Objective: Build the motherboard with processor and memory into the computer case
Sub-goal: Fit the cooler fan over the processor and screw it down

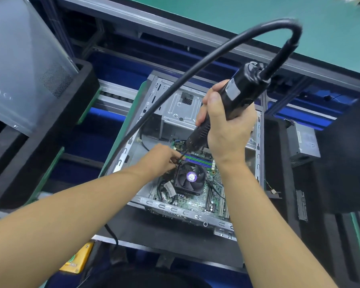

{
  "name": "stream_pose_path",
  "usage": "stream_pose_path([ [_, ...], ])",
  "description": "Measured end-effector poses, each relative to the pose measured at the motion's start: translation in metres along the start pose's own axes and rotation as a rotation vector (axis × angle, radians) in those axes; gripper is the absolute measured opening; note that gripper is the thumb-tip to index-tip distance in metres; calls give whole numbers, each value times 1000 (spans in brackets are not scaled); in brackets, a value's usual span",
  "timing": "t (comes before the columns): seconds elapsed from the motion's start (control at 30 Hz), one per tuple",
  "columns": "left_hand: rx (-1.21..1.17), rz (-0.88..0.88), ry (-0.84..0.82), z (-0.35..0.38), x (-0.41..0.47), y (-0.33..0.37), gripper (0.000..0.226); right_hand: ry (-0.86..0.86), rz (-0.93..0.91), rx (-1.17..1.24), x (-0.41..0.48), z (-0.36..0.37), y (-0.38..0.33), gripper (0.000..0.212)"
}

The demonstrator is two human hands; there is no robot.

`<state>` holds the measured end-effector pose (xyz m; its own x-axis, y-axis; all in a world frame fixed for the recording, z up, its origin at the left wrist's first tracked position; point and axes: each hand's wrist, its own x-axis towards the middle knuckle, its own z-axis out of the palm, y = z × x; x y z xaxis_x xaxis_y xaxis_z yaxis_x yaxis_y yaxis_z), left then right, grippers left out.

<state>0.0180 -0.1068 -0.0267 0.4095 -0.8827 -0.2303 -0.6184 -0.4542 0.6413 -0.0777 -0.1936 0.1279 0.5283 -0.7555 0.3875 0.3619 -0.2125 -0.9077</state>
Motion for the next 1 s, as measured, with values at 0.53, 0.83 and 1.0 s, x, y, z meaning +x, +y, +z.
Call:
stream_pose_path([
  [0.53, 22, 62, 25, -1, 2, -3, 31, -48, -28, -65, -2, 1, 3, 16],
  [0.83, 9, 51, 19, -2, 2, -3, 34, -32, -27, -72, -7, 1, 3, 14],
  [1.0, 33, 68, 6, -3, 1, -1, 38, -46, -58, -79, -6, 4, -1, 10],
])
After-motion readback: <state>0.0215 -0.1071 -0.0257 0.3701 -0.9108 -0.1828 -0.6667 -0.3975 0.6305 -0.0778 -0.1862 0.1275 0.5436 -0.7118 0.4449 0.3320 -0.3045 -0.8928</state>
